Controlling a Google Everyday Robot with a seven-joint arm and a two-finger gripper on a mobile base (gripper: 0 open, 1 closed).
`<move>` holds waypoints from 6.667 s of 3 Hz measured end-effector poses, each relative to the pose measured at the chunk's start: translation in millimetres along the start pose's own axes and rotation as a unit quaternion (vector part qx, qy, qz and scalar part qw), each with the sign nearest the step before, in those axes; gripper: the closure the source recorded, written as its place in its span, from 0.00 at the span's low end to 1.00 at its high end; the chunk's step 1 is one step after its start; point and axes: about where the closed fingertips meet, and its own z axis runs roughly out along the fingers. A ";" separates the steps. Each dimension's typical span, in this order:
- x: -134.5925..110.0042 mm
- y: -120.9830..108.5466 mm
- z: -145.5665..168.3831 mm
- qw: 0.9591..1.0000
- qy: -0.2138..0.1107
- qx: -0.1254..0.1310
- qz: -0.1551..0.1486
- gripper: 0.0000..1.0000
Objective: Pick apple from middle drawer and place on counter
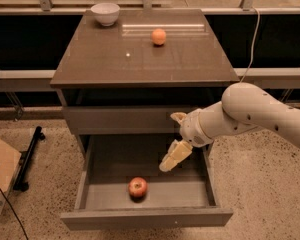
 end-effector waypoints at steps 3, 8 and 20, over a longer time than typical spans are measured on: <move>4.3 0.4 76.4 0.998 -0.051 -0.022 0.011 0.00; 59.4 10.2 201.9 0.995 -0.054 -0.076 0.048 0.00; 31.9 14.1 62.9 0.998 0.002 -0.054 0.040 1.00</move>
Offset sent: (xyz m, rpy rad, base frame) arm 0.0160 0.0536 -0.0655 0.1149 0.0244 0.0276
